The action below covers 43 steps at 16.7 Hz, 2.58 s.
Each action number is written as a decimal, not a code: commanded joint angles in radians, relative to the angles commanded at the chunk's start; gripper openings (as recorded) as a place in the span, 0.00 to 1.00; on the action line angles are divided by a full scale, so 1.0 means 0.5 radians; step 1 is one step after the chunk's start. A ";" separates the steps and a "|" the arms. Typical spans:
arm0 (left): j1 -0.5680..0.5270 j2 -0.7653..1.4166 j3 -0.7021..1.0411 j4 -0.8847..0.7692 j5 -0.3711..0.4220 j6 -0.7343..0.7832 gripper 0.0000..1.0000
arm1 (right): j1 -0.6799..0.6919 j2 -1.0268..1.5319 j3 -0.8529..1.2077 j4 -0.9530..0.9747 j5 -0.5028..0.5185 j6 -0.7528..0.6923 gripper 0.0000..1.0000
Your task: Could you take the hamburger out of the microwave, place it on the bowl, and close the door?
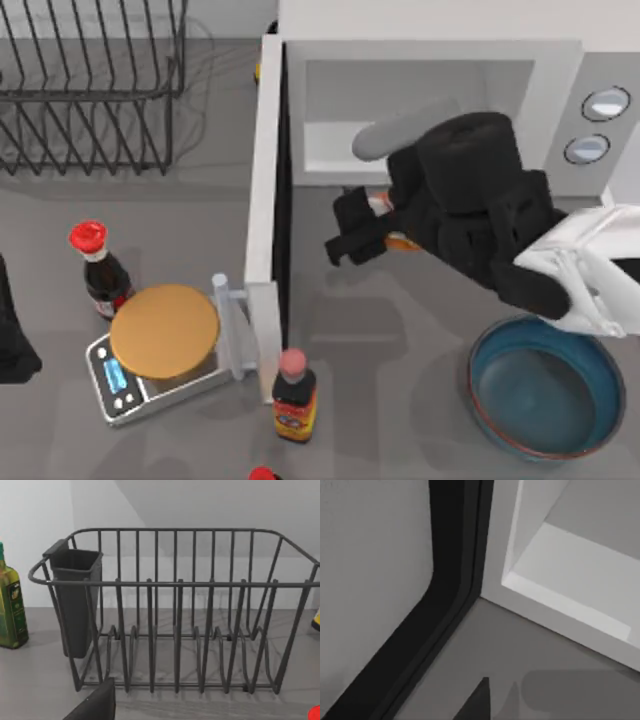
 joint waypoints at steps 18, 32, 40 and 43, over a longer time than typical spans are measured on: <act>0.000 0.000 0.000 0.000 0.000 0.000 1.00 | -1.338 -0.148 -0.569 -1.214 -2.657 -3.057 0.00; 0.000 0.000 0.000 0.000 0.000 0.000 1.00 | -1.299 -0.068 -0.685 -1.006 -2.769 -2.936 0.00; 0.000 0.000 0.000 0.000 0.000 0.000 1.00 | -1.104 0.068 -0.841 -0.221 -2.709 -2.416 0.00; 0.000 0.000 0.000 0.000 0.000 0.000 1.00 | -1.097 0.072 -0.847 -0.202 -2.707 -2.398 0.00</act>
